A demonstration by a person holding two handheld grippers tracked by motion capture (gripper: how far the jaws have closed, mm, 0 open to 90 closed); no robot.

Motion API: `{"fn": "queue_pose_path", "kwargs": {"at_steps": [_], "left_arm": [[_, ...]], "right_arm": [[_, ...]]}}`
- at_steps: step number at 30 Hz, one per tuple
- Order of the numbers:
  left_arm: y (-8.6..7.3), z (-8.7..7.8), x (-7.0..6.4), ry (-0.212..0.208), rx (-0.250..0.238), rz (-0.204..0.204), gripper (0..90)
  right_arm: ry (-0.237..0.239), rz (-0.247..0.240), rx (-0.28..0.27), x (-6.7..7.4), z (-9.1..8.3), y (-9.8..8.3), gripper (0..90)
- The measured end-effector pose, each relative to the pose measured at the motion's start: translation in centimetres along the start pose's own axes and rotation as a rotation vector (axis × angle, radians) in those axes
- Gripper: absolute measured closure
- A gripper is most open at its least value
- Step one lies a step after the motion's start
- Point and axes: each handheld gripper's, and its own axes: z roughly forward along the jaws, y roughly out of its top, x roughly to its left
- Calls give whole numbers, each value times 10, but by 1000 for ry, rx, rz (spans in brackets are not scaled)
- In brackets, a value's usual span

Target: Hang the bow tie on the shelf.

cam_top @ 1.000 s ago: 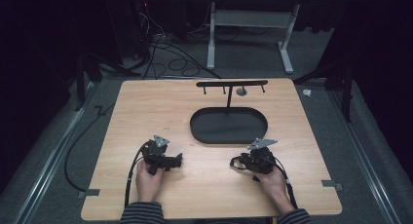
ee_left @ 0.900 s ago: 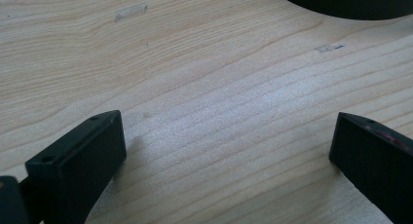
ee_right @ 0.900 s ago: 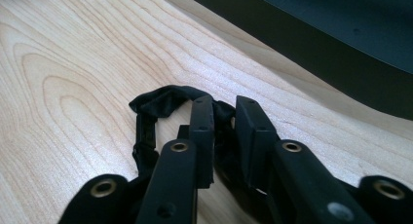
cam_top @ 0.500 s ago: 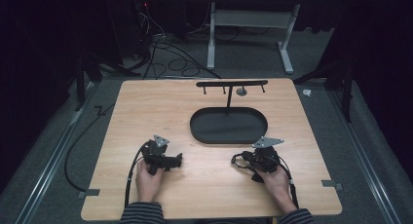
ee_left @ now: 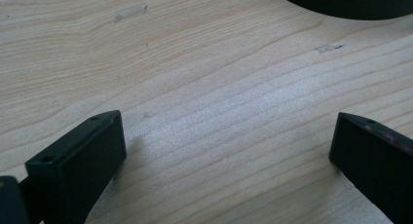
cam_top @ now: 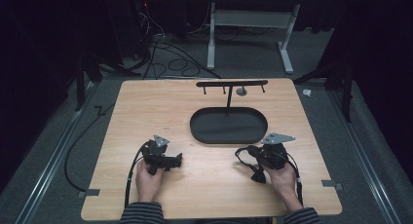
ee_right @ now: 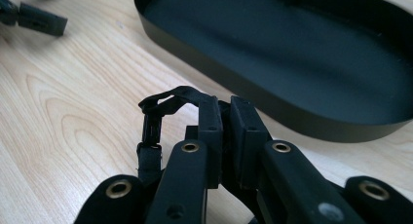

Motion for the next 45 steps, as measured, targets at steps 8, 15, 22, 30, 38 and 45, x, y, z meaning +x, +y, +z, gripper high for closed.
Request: {"fn": "queue_pose_path", "kwargs": {"at_steps": [8, 15, 22, 30, 38, 45], "left_arm": [[0, 0, 0, 0, 0, 0, 3], [0, 0, 0, 1, -1, -2, 4], [0, 0, 0, 1, 0, -1, 3], [-2, -2, -2, 1, 0, -1, 3], [-2, -2, -2, 4, -2, 0, 6], [-2, -2, -2, 5, -2, 0, 8]], "right_arm": [[-9, -5, -36, -3, -12, 9, 863], [-10, -6, -77, -7, -24, 19, 863], [-8, 34, -124, -14, -32, 27, 865], [-27, 54, -168, -17, -49, 37, 865], [-83, 65, -184, -25, -61, 45, 866], [-110, 86, -212, -25, -69, 51, 866]]}}
